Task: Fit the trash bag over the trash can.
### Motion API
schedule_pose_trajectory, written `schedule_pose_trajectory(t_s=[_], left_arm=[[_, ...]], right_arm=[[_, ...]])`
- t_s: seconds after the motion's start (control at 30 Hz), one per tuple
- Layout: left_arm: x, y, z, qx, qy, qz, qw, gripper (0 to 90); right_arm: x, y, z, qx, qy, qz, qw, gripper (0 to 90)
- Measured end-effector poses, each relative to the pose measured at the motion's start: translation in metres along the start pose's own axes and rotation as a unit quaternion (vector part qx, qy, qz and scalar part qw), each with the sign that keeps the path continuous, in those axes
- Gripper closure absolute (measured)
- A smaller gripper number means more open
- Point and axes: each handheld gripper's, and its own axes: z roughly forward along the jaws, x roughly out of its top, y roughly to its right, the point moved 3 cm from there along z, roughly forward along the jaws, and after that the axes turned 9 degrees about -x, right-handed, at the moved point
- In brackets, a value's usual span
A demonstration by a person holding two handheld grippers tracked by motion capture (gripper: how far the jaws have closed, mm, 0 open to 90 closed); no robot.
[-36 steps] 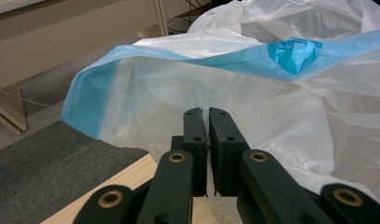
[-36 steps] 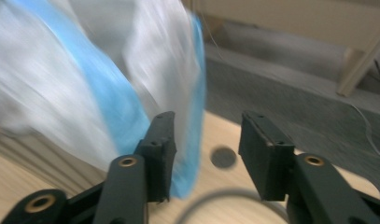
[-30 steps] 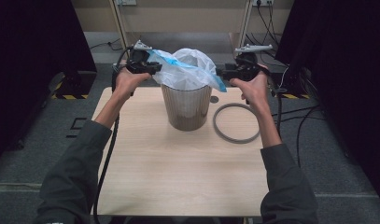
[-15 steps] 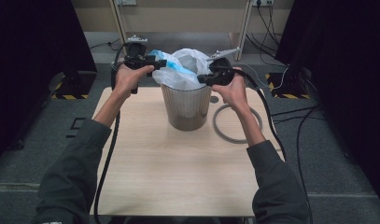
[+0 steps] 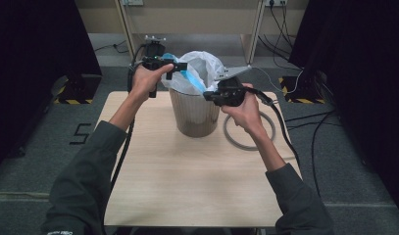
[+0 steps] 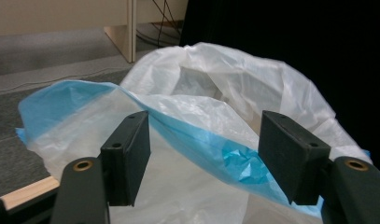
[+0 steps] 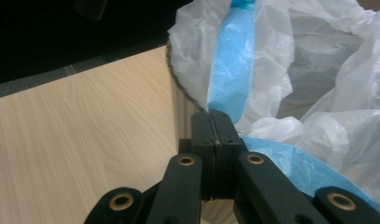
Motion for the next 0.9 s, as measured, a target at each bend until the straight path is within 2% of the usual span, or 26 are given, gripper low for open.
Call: schedule_pose_trajectory(t_s=[0.07,0.13,0.23,0.3,0.37,0.5,0.63,0.73,0.8,0.83,0.9], left_arm=[[-0.002,0.002,0.005,0.003,-0.014,0.014,0.9998,38.9],[-0.003,0.002,0.008,0.006,-0.011,0.026,0.9996,53.1],[-0.005,0.003,0.01,-0.005,-0.006,0.036,0.9993,79.2],[-0.008,0.006,0.009,-0.002,-0.015,0.06,0.9981,87.8],[-0.012,0.009,0.005,-0.001,-0.023,0.082,0.9964,89.2],[-0.019,0.007,-0.012,0.007,-0.021,0.098,0.9949,89.2],[-0.028,0.004,-0.029,0.005,-0.016,0.105,0.9943,89.1],[-0.036,0.005,-0.038,-0.001,-0.009,0.108,0.9942,89.0],[-0.043,0.007,-0.042,-0.006,-0.01,0.114,0.9934,88.9],[-0.047,0.008,-0.044,-0.009,-0.011,0.117,0.993,88.7],[-0.055,0.011,-0.049,-0.011,-0.012,0.127,0.9918,88.7]], right_arm=[[-0.001,-0.005,0.0,0.005,0.0,-0.002,1.0,90.0],[-0.001,-0.007,-0.001,0.007,0.001,-0.004,1.0,90.0],[-0.002,-0.007,-0.003,0.007,0.005,-0.004,1.0,88.7],[-0.003,-0.008,-0.004,0.006,0.005,-0.004,1.0,83.2],[-0.002,-0.004,-0.006,-0.001,0.009,0.005,0.9999,72.4],[0.004,0.012,-0.017,-0.024,0.028,0.032,0.9988,58.2],[0.009,0.035,-0.028,-0.051,0.038,0.061,0.9961,54.3],[0.009,0.057,-0.027,-0.098,0.026,0.08,0.9916,51.7],[0.005,0.072,-0.021,-0.121,0.017,0.104,0.9871,51.1],[0.001,0.079,-0.016,-0.136,0.004,0.107,0.985,50.3],[-0.007,0.091,-0.007,-0.145,-0.011,0.124,0.9815,49.4]])
